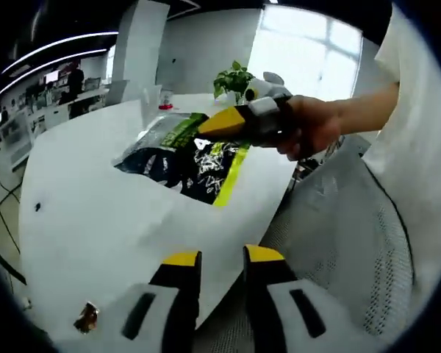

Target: Arrange the skincare products in the storage area until every visible bottle or jar stands upright without overlapping.

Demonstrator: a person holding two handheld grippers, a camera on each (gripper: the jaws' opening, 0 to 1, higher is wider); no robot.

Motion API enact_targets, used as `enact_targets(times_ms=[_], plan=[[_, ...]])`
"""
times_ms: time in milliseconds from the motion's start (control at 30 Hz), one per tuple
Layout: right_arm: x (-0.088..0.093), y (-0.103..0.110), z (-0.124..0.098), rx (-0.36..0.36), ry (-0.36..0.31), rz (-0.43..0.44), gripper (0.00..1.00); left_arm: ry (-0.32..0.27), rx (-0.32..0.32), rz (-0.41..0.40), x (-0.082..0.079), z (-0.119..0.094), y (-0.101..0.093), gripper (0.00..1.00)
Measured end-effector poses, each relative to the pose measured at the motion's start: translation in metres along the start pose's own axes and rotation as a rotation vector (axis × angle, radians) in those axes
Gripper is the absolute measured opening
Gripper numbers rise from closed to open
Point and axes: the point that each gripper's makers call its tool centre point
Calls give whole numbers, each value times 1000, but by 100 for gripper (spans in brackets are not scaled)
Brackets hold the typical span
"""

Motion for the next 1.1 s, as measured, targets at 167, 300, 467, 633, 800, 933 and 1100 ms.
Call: enact_targets(times_ms=[167, 300, 467, 633, 800, 933, 1100], plan=[[-4, -9, 11, 20, 19, -3, 0, 76, -8, -7, 18, 1, 7, 6], [-15, -20, 21, 39, -5, 34, 0, 87, -10, -32, 21, 2, 7, 7], [-28, -35, 36, 74, -16, 51, 0, 127, 0, -1, 29, 4, 4, 3], [-44, -64, 50, 138, -24, 62, 0, 146, -22, -34, 34, 2, 10, 2], [-61, -90, 59, 208, -28, 80, 0, 187, -31, -40, 43, 2, 11, 0], [-79, -101, 64, 253, -65, 116, 0, 196, -25, -37, 44, 2, 10, 0], [-89, -126, 67, 348, -97, 148, 0, 211, -27, 3, 45, 2, 10, 0]])
Point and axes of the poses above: the point that each gripper's makers call its tool centre point, and the gripper's own axes: z roughly forward along the fingers, y roughly to its left, x roughly out of its underside, and after that the axes turned 9 degrees about z, right-handed
